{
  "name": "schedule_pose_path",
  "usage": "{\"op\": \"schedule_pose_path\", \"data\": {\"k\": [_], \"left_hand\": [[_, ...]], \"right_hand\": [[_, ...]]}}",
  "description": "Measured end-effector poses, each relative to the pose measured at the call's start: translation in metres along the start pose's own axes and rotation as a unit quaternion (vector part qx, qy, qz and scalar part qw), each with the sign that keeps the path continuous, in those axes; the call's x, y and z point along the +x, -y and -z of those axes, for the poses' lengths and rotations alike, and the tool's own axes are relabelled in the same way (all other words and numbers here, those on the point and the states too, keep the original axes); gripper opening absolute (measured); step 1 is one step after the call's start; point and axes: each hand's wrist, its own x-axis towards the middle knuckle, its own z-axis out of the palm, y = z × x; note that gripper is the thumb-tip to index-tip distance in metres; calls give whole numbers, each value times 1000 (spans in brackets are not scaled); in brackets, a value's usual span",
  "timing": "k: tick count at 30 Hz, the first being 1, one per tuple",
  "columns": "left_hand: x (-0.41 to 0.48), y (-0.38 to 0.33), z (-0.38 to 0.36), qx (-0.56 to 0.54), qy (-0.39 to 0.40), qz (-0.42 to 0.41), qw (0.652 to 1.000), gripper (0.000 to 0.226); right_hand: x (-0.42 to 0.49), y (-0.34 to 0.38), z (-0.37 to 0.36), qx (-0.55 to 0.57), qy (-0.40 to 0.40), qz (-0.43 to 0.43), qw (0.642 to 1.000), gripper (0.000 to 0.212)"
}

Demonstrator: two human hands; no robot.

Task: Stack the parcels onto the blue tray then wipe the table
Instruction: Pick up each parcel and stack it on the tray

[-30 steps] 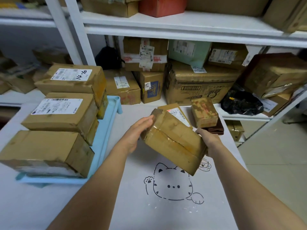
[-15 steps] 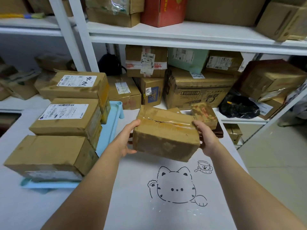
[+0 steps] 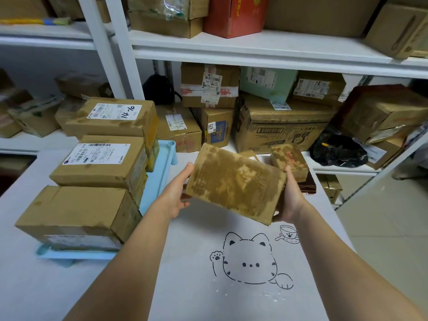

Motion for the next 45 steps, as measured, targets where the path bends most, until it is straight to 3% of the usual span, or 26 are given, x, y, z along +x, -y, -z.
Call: {"op": "schedule_pose_path", "data": {"k": [3, 7, 12, 18, 24, 29, 35, 39, 42, 45], "left_hand": [[1, 3, 1, 4, -18, -13, 1000, 41], [4, 4, 0, -39, -1, 0, 999, 34], [3, 5, -3, -41, 13, 18, 999, 46], [4, 7, -4, -140, -58, 92, 984, 84], [4, 6, -3, -211, -31, 189, 959, 67], [3, 9, -6, -250, -27, 222, 942, 71], [6, 9, -11, -289, -33, 215, 932, 74], [3, 8, -16, -294, -25, 152, 943, 54], [4, 13, -17, -279, -29, 106, 954, 39], [6, 21, -16, -270, -27, 88, 959, 39]], "right_hand": [[3, -1, 2, -16, 1, -32, 999, 95], [8, 0, 4, -55, 24, -51, 997, 92], [9, 0, 3, -100, 36, -46, 993, 87], [4, 2, 0, -112, 39, -16, 993, 62], [9, 2, -5, -31, 76, 58, 995, 36], [7, 7, -13, 21, 68, 112, 991, 24], [4, 15, -20, 19, 57, 155, 986, 28], [0, 18, -23, 7, 35, 135, 990, 24], [-7, 17, -25, -23, 56, 91, 994, 46], [-8, 13, -30, -8, 64, 58, 996, 69]]}}
